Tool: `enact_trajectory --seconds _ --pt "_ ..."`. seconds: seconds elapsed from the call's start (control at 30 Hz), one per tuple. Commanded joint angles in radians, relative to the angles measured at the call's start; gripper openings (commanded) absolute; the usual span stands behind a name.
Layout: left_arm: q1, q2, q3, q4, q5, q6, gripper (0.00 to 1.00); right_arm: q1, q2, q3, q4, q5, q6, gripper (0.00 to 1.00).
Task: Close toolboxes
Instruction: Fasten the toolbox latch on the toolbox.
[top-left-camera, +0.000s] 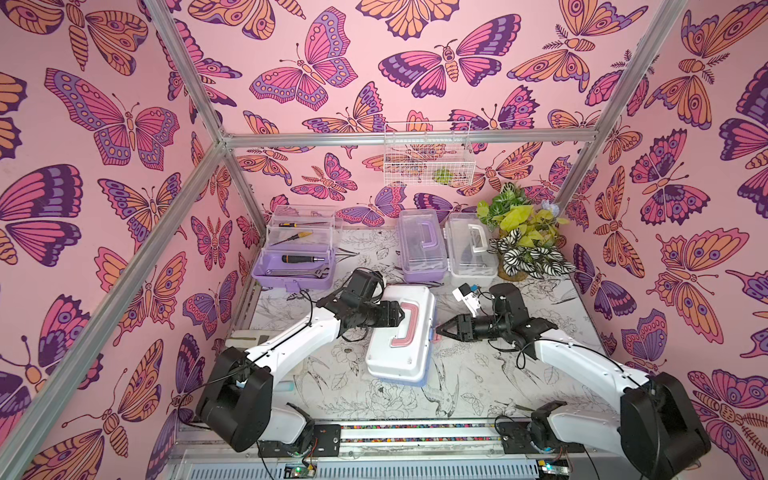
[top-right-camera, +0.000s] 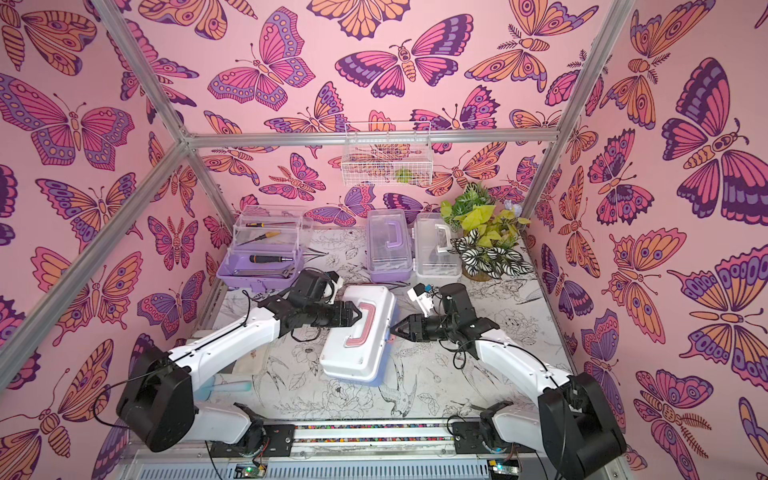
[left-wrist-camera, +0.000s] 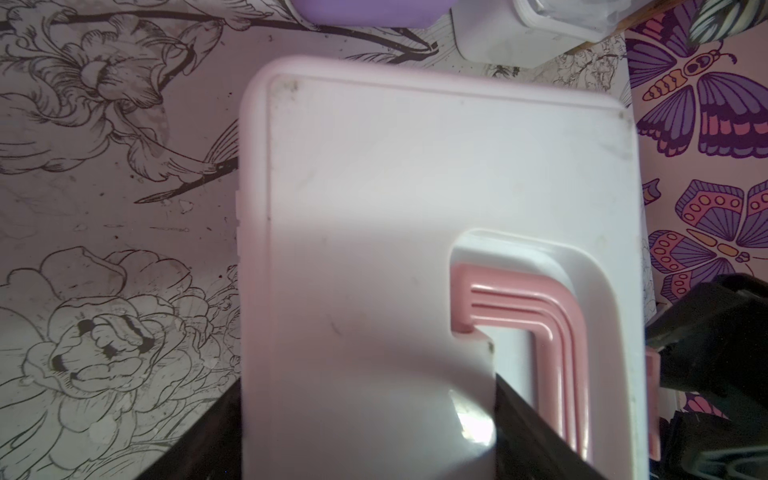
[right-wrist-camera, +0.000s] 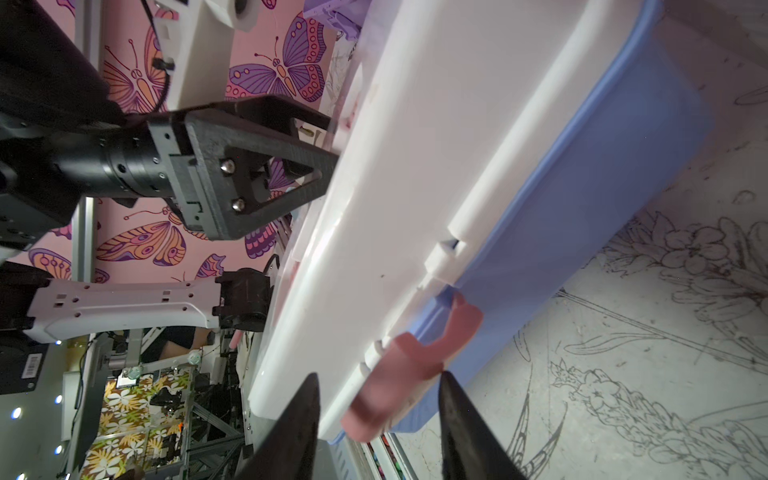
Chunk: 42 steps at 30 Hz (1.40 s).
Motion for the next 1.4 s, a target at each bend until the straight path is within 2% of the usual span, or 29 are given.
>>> enact_trajectory --seconds 0.0,0.17,0.27,0.53,1.37 --pt "-0.007 0.020 -0.029 -0.196 -0.108 -0.007 0.65 0.010 0.031 0.030 -0.016 0.011 -0.006 0.37" --pt "-0.026 0.007 -0.018 -0.199 -0.119 -0.029 0.65 0.034 0.070 0.047 -0.008 0.022 -0.004 0.31" --pt "-0.039 0.003 -0.012 -0.198 -0.127 -0.032 0.70 0.042 0.089 0.051 -0.003 0.026 -0.002 0.30" --pt "-0.065 0.002 0.004 -0.195 -0.135 -0.043 0.78 0.058 0.096 0.070 0.022 0.031 0.022 0.30" --pt "-0.081 0.043 -0.022 -0.144 -0.111 -0.067 0.77 0.133 0.208 0.102 0.021 0.079 0.017 0.26"
